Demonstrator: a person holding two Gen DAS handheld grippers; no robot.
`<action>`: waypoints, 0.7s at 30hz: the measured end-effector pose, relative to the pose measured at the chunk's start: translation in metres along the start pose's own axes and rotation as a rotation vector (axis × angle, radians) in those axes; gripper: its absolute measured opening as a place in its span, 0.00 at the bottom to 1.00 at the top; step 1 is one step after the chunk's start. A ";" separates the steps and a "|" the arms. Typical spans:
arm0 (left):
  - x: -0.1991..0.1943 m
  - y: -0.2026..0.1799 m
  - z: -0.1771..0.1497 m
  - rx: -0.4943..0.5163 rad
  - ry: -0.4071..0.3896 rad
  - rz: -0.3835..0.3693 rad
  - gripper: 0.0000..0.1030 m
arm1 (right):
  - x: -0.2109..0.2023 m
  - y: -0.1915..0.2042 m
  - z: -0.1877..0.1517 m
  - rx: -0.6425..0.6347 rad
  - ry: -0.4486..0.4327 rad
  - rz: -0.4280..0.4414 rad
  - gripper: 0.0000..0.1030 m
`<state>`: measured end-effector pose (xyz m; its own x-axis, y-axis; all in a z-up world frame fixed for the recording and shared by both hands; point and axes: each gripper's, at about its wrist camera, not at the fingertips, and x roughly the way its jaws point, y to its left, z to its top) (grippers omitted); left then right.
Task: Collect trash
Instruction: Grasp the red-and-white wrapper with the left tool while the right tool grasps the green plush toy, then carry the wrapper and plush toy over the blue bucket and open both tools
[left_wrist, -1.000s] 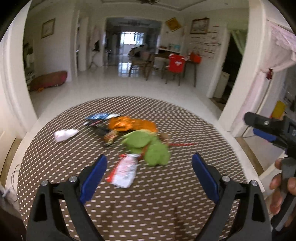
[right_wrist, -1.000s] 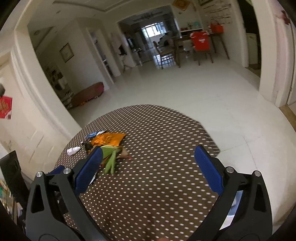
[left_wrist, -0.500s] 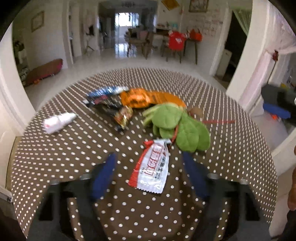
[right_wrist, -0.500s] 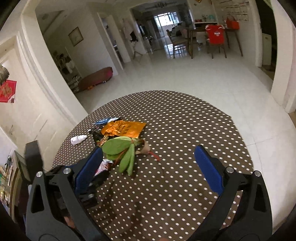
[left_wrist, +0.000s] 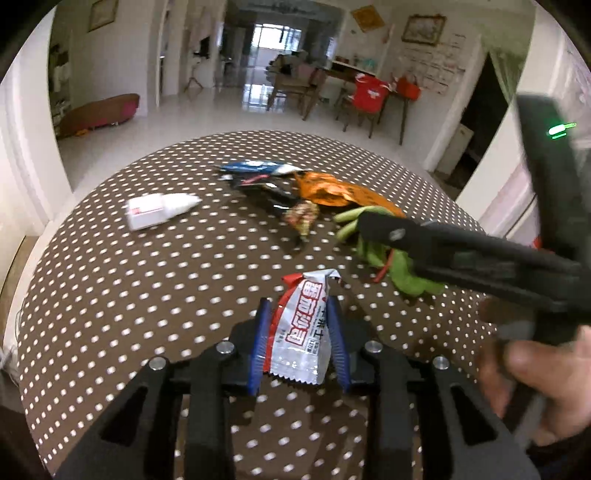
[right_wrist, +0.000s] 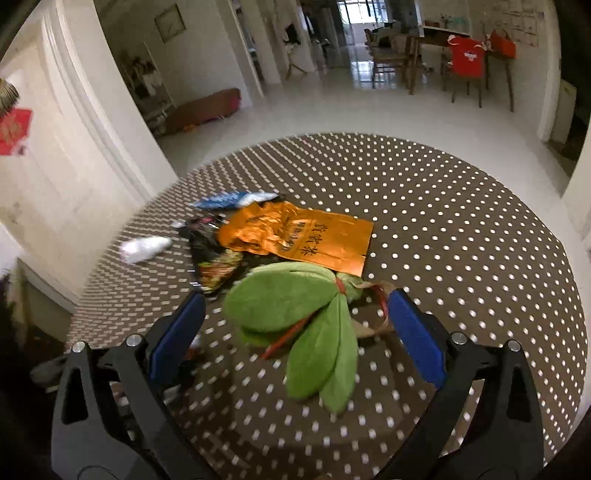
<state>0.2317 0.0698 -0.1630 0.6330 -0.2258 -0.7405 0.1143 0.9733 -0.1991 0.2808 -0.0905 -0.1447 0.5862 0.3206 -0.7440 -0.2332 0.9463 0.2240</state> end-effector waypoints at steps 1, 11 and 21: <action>-0.003 0.003 -0.001 -0.010 -0.005 0.003 0.29 | 0.004 0.001 -0.002 -0.006 0.004 -0.012 0.79; -0.026 0.010 -0.019 -0.053 -0.044 -0.011 0.29 | -0.042 -0.022 -0.024 -0.001 -0.055 0.096 0.18; -0.043 -0.037 -0.015 -0.026 -0.093 -0.033 0.29 | -0.119 -0.072 -0.040 0.056 -0.187 0.143 0.18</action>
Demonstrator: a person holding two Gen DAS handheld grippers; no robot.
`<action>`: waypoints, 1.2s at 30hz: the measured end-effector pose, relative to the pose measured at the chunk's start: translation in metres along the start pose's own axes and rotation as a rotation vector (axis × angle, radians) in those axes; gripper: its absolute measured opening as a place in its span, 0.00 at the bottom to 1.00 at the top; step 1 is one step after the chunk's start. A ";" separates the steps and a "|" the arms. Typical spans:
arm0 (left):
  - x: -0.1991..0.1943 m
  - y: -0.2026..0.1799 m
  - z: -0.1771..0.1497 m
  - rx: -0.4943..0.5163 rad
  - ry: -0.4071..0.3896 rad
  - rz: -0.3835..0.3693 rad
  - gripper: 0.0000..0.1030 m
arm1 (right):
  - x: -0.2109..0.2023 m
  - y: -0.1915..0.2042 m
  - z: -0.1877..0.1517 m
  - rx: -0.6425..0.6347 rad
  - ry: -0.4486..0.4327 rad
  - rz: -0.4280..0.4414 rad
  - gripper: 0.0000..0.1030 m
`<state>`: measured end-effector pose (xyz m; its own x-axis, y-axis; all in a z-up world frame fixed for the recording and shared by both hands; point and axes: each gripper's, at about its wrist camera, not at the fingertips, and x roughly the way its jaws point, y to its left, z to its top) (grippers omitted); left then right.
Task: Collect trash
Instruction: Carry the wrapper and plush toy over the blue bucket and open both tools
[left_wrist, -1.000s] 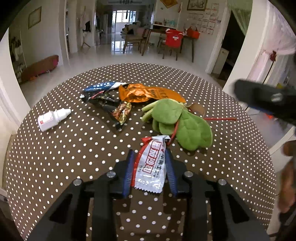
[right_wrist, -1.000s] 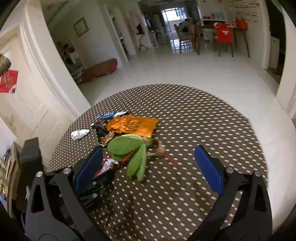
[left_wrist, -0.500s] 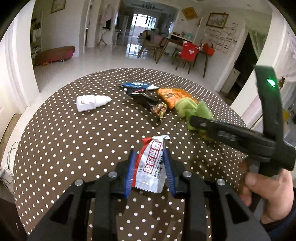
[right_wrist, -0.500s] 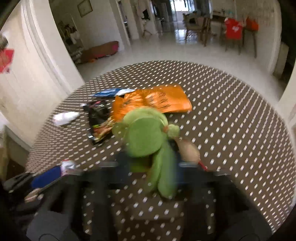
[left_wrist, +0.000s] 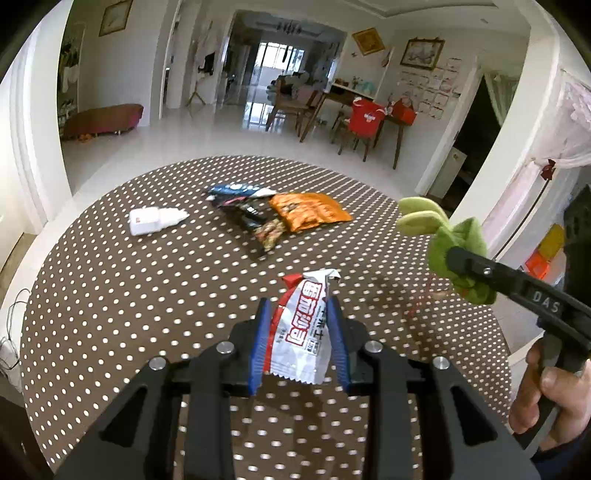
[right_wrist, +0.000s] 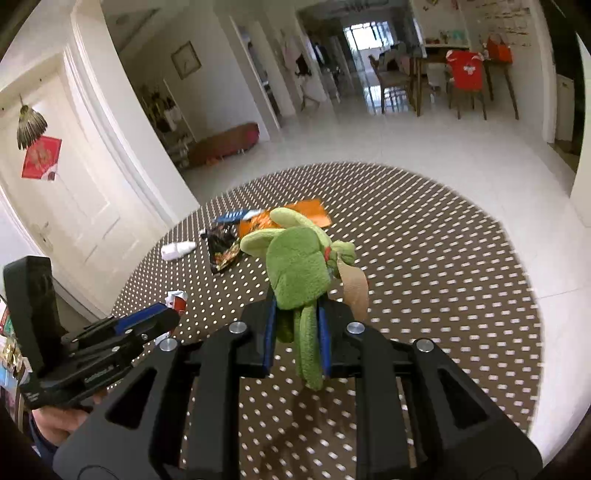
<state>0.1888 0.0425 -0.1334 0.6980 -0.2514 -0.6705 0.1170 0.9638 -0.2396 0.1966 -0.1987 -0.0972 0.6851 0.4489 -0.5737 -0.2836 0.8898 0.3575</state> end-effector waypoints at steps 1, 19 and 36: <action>-0.001 -0.003 0.002 0.002 -0.006 -0.003 0.29 | -0.006 -0.003 0.001 0.001 -0.010 -0.003 0.18; 0.008 -0.126 0.022 0.122 -0.061 -0.134 0.29 | -0.136 -0.091 -0.010 0.051 -0.186 -0.148 0.18; 0.078 -0.286 -0.004 0.280 0.076 -0.328 0.29 | -0.202 -0.241 -0.074 0.274 -0.165 -0.364 0.18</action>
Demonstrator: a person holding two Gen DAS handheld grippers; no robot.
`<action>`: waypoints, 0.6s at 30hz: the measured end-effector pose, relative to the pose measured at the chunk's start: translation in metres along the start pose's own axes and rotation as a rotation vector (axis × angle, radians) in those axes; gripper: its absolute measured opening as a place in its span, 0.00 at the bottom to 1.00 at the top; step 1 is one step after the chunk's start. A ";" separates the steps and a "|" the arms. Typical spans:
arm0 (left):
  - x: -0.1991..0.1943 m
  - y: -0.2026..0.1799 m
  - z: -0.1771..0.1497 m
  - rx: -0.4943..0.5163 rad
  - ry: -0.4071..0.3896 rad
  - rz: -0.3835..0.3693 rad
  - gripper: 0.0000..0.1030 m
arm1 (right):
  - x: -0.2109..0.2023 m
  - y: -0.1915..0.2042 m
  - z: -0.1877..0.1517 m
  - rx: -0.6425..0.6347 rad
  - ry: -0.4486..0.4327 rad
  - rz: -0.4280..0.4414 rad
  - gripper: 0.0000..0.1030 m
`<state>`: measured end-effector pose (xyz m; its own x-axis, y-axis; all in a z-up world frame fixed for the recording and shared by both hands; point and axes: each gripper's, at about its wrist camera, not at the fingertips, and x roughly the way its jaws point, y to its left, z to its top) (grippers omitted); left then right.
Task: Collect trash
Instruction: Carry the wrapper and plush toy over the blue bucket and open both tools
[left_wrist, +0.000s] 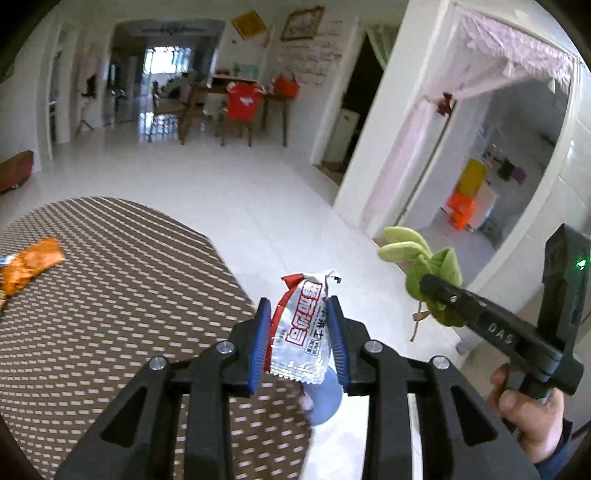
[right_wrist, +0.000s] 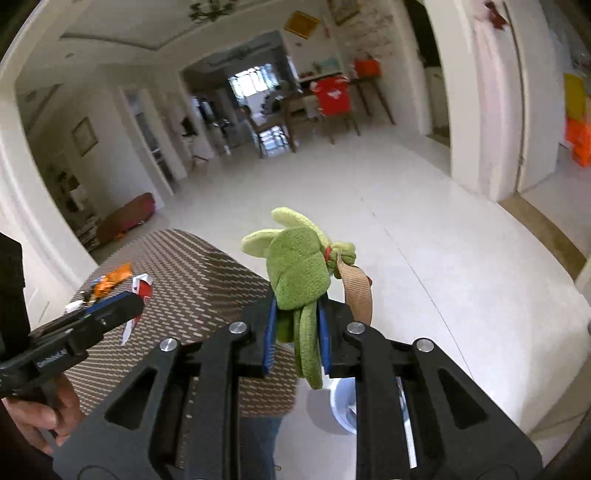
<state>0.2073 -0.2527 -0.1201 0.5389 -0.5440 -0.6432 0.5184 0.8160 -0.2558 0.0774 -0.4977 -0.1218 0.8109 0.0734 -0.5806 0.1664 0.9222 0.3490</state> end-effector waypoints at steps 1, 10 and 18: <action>0.011 -0.006 -0.001 0.001 0.022 -0.014 0.29 | 0.004 -0.009 -0.004 0.012 0.014 -0.009 0.18; 0.104 -0.040 -0.009 0.006 0.203 -0.047 0.29 | 0.051 -0.065 -0.026 0.133 0.135 -0.033 0.18; 0.164 -0.059 -0.020 0.033 0.320 -0.030 0.29 | 0.098 -0.106 -0.051 0.228 0.246 -0.040 0.18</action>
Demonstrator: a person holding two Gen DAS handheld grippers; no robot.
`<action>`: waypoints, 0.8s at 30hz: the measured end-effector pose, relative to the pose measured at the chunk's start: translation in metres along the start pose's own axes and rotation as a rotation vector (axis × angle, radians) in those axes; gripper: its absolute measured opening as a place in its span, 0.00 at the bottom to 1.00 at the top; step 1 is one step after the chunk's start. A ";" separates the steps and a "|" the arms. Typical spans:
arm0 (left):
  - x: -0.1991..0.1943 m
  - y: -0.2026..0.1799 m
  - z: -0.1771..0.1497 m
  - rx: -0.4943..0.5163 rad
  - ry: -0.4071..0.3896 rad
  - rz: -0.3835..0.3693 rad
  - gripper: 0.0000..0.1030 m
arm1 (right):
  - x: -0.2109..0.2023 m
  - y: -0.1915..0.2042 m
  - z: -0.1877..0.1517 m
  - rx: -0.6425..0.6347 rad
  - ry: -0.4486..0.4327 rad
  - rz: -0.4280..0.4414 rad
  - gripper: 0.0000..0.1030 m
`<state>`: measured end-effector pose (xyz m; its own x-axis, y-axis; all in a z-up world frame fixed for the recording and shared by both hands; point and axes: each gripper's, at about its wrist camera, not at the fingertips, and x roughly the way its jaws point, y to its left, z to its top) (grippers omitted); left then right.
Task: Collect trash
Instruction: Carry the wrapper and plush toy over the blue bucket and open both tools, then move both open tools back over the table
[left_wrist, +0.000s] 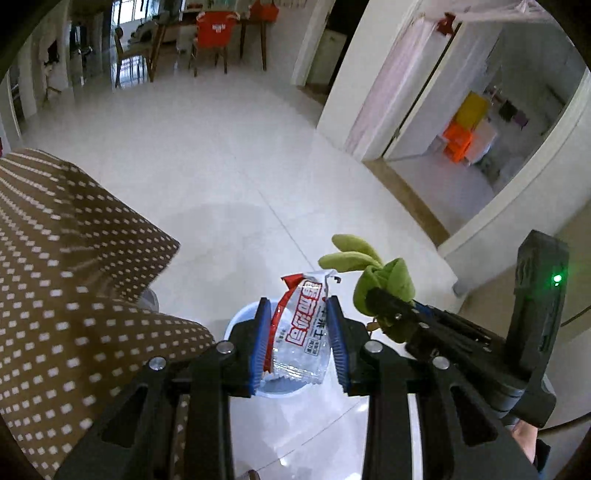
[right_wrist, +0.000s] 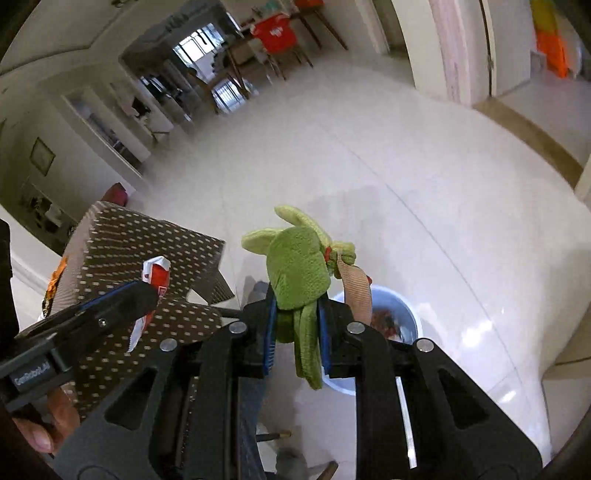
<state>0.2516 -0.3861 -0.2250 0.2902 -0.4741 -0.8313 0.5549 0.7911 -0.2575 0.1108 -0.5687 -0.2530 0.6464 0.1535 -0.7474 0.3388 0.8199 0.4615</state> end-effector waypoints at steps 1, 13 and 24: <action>0.010 0.000 0.002 -0.008 0.021 -0.002 0.29 | 0.007 -0.004 0.000 0.011 0.014 0.000 0.18; 0.071 -0.010 0.008 -0.019 0.133 0.064 0.87 | 0.052 -0.048 -0.006 0.165 0.128 0.013 0.77; 0.013 0.000 0.005 -0.043 0.054 0.067 0.88 | 0.019 -0.048 -0.010 0.167 0.108 -0.087 0.94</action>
<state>0.2596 -0.3939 -0.2337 0.2826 -0.3995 -0.8721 0.5011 0.8367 -0.2209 0.0999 -0.6001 -0.2941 0.5359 0.1514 -0.8306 0.5048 0.7311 0.4590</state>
